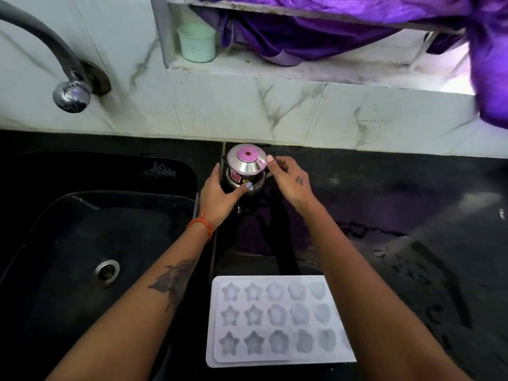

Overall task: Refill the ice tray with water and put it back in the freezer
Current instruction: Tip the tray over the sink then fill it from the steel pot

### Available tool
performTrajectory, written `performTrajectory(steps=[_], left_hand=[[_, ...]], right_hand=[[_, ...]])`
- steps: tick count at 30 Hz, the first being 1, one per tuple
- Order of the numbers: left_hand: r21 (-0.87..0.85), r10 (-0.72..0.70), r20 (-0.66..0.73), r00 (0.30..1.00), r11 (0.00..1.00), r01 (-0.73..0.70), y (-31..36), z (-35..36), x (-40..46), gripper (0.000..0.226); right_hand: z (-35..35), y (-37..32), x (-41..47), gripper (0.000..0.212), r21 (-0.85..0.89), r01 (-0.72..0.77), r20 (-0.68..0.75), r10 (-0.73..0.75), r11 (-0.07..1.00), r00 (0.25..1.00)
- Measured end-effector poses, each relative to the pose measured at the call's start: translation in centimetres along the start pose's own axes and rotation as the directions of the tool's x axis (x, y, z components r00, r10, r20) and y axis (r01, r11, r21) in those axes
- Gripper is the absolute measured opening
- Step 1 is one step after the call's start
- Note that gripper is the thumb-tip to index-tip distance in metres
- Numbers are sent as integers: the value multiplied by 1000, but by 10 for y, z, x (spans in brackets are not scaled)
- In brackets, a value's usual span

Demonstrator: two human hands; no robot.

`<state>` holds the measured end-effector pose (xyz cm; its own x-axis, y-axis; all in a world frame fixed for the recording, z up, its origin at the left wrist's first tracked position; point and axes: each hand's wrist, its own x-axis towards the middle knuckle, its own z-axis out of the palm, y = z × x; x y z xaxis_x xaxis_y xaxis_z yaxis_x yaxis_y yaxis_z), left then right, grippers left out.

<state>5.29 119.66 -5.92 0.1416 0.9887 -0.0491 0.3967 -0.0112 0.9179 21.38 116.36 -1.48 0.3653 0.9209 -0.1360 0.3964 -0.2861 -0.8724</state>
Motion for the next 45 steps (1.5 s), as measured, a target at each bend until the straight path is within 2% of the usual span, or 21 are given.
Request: performTrajectory(steps=[5,8,12,23,34,45], left_hand=[[-35,81,-3,997,996,-81,0,4,3,77],[-67,67,-23,998,995,-68,1,8,5,71],[-59,40,-8,999,997,-41,2,9,5,81],[-168,96,17,995,981,-92,13,8,-45,61],[-293,95,71,993,954,-70,31,12,-119,80],[-318,83,54,995,946,-62,34,21,-188,76]], right_hand=[[10,1,11,36,63,-43,39,40,997,998],[12,3,13,28,121,-42,17,40,992,999],[9,5,8,31,157,-58,-11,61,986,998],[-10,4,-42,30,137,-43,-96,56,990,994],[-45,0,-113,31,53,-14,-182,23,998,983],[-65,8,-172,30,3,8,-186,-7,1000,983]])
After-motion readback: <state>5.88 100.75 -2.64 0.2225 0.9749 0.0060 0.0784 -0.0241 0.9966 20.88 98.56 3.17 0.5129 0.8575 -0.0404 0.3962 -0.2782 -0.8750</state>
